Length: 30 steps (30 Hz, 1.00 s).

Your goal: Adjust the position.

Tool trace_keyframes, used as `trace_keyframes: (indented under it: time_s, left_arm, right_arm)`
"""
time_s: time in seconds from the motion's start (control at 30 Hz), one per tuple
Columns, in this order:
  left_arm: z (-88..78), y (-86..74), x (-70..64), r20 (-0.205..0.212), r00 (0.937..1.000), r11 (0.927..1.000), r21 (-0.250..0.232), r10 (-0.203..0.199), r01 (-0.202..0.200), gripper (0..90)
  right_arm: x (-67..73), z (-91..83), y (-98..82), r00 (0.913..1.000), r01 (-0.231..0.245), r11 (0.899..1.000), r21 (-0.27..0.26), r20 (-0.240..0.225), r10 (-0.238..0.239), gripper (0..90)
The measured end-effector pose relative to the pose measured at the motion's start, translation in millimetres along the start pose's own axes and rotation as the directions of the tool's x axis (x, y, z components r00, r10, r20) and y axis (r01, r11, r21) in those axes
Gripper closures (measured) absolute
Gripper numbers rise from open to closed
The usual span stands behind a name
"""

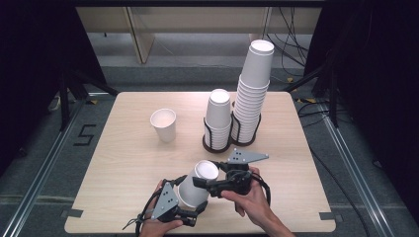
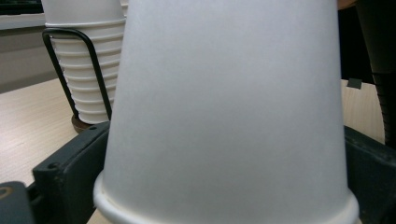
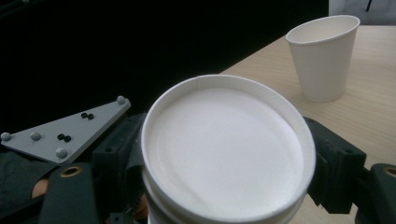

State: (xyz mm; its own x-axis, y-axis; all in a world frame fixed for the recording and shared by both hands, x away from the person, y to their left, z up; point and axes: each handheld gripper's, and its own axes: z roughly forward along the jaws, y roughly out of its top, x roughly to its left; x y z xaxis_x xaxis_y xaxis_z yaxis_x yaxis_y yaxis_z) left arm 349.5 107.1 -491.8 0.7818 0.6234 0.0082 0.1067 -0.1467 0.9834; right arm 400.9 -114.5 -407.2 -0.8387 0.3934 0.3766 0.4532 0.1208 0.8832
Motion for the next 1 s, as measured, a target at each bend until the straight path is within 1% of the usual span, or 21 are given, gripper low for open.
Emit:
trace_keyframes:
  time_s: [0.1,0.17,0.2,0.37,0.43,0.47,0.5,0.53,0.57,0.6,0.63,0.67,0.7,0.73,0.77,0.8,0.87,0.9,0.93,0.97,1.0]
  left_arm:
    - [-1.1,1.2,1.5,0.01,0.9999,0.9998,0.018,-0.003,0.002,4.3]
    - [-0.9,2.1,2.4,0.011,0.9996,0.999,0.034,0.028,-0.028,5.8]
    - [-0.8,2.8,3.1,0.014,0.9991,0.9982,0.044,0.04,-0.041,6.5]
    - [-1.7,4.1,6.9,0.037,0.9934,0.9895,0.092,0.109,-0.112,8.2]
    - [-2.9,5.0,10.2,0.059,0.9916,0.9846,0.125,0.116,-0.122,8.3]
    - [-3.4,5.2,11.3,0.06,0.989,0.9818,0.127,0.135,-0.142,8.4]
    - [-3.9,6.0,12.7,0.073,0.9848,0.9774,0.131,0.157,-0.166,8.4]
    - [-4.4,6.8,13.8,0.096,0.98,0.9723,0.14,0.175,-0.187,8.4]
    - [-6.3,8.2,14.1,0.094,0.9742,0.9624,0.161,0.205,-0.218,8.4]
    - [-7.2,8.8,14.8,0.107,0.9716,0.9569,0.18,0.211,-0.228,8.6]
    - [-6.9,8.3,15.0,0.119,0.9685,0.9535,0.185,0.219,-0.238,8.6]
    - [-7.6,7.6,14.1,0.118,0.9671,0.9503,0.192,0.225,-0.245,8.7]
    - [-7.4,7.1,14.1,0.137,0.965,0.9476,0.201,0.224,-0.248,8.8]
    - [-7.1,6.6,14.0,0.145,0.9612,0.9423,0.209,0.234,-0.261,8.9]
    - [-6.0,6.3,13.6,0.156,0.958,0.9393,0.211,0.24,-0.27,9.1]
    - [-6.1,6.8,12.4,0.161,0.9556,0.9342,0.223,0.247,-0.279,9.2]
    - [-5.9,8.5,11.5,0.189,0.9472,0.924,0.237,0.259,-0.3,9.2]
    - [-5.9,9.5,11.6,0.201,0.939,0.9119,0.251,0.279,-0.325,9.2]
    - [-6.1,9.9,10.2,0.204,0.9344,0.9049,0.257,0.292,-0.339,9.2]
    - [-5.5,10.1,9.8,0.22,0.9279,0.8978,0.263,0.301,-0.353,9.1]
    - [-6.1,10.5,8.8,0.232,0.9215,0.8879,0.274,0.312,-0.369,9.1]
  right_arm:
    - [-2.5,0.3,-1.0,0.9999,-0.014,1.0,0.001,0.003,0.014,24.8]
    - [-4.3,0.0,-0.3,0.9999,-0.015,1.0,0.016,0.0,0.015,24.2]
    - [-3.4,-1.6,0.3,0.9991,-0.042,0.998,0.035,-0.008,0.042,24.0]
    - [-10.6,-4.4,1.9,0.9998,0.011,0.995,0.096,-0.019,-0.009,21.1]
    - [-11.2,-6.2,3.5,0.9992,0.036,0.991,0.131,-0.02,-0.034,18.1]
    - [-10.0,-8.4,4.6,0.9995,0.029,0.988,0.153,-0.013,-0.027,17.1]
    - [-11.9,-9.2,6.2,0.9977,0.064,0.985,0.16,-0.033,-0.06,16.2]
    - [-11.5,-11.1,7.6,0.9973,0.068,0.982,0.175,-0.039,-0.062,16.0]
    - [-11.8,-13.6,9.5,0.9948,0.101,0.979,0.177,-0.027,-0.098,16.0]
    - [-11.9,-16.2,11.4,0.9906,0.136,0.972,0.193,-0.013,-0.136,15.9]
    - [-11.6,-18.7,13.4,0.986,0.167,0.961,0.221,-0.025,-0.165,15.7]
    - [-10.6,-20.5,14.4,0.9852,0.171,0.955,0.242,-0.038,-0.167,15.7]
    - [-10.1,-21.7,15.5,0.9803,0.198,0.946,0.259,-0.048,-0.192,15.8]
    - [-9.4,-23.4,16.4,0.9724,0.232,0.928,0.29,-0.05,-0.228,15.7]
    - [-8.4,-24.0,16.6,0.9723,0.231,0.918,0.322,-0.044,-0.23,15.9]
    - [-7.8,-24.1,16.8,0.968,0.246,0.906,0.344,-0.037,-0.248,16.5]
    - [-5.6,-25.0,17.1,0.9499,0.303,0.869,0.391,-0.048,-0.309,15.8]
    - [-3.3,-25.5,17.1,0.949,0.305,0.859,0.411,-0.055,-0.31,16.1]
    - [-3.5,-24.7,17.6,0.9364,0.341,0.841,0.419,-0.072,-0.344,16.1]
    - [-1.7,-23.8,16.8,0.9284,0.361,0.823,0.438,-0.084,-0.362,16.2]
    - [0.4,-22.2,15.9,0.9173,0.385,0.803,0.455,-0.093,-0.387,16.5]
